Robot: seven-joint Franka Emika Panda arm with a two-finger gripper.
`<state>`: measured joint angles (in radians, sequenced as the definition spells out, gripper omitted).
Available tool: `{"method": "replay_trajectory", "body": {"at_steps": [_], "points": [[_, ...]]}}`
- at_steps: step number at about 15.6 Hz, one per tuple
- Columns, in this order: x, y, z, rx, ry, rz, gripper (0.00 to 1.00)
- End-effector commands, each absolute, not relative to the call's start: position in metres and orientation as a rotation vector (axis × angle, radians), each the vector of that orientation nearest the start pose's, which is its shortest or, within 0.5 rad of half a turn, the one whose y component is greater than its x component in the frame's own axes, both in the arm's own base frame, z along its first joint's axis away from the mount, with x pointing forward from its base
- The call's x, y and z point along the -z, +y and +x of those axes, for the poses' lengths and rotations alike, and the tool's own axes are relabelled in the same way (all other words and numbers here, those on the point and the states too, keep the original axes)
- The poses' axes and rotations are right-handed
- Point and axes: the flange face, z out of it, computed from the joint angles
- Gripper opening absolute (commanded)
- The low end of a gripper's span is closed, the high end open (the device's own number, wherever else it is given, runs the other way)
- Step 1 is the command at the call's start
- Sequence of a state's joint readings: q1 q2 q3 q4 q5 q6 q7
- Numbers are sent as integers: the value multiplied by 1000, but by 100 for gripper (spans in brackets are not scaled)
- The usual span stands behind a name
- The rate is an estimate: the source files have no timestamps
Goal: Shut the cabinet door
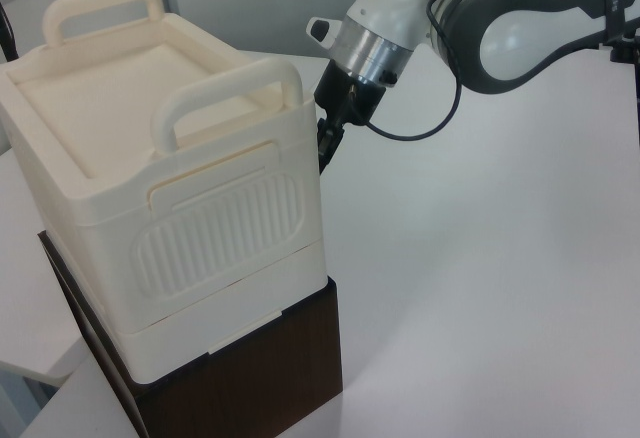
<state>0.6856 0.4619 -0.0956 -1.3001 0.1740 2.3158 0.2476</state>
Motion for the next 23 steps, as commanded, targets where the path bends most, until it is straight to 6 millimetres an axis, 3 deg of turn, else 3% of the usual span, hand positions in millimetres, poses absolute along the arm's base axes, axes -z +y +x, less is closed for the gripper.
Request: {"method": "replay_trajectory", "body": {"at_steps": [1, 8, 10, 12, 17, 23], "points": [[-539, 436, 601, 706, -352, -2697, 2], [-536, 437, 602, 722, -360, -2699, 2], [-544, 429, 602, 728, -349, -2697, 2], [-539, 413, 602, 689, -344, -2738, 2], [-553, 321, 603, 492, -359, -2897, 2], [-571, 192, 587, 34, -274, -3045, 10]]}}
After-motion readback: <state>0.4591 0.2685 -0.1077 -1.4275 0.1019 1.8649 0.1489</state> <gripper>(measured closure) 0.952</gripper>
